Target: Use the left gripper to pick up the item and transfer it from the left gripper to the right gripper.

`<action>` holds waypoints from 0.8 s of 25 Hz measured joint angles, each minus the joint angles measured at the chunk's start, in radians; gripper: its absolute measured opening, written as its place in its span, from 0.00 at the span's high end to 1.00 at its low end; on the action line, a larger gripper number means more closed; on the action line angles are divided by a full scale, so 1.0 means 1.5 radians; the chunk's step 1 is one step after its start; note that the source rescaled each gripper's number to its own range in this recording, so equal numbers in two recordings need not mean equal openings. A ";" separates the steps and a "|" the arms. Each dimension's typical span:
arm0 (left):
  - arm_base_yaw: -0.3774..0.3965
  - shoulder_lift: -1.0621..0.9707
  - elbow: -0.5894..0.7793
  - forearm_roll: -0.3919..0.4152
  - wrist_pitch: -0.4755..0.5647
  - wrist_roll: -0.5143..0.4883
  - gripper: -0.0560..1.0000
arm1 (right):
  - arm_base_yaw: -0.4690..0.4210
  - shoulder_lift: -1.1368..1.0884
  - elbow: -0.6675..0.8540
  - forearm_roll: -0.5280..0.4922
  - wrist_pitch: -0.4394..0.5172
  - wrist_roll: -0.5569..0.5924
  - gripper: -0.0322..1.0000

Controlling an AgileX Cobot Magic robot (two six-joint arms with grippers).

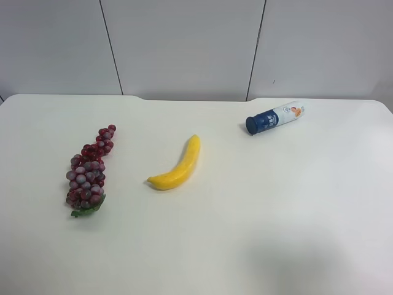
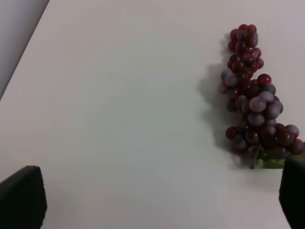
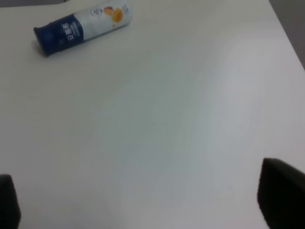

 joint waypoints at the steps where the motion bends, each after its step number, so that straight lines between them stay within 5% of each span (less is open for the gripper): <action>1: 0.000 0.000 0.000 0.000 0.000 0.000 0.00 | 0.000 0.000 0.000 0.000 0.000 0.000 0.00; 20: 0.000 0.000 0.000 0.000 0.000 0.000 0.00 | 0.000 0.000 0.000 0.000 0.000 0.000 0.00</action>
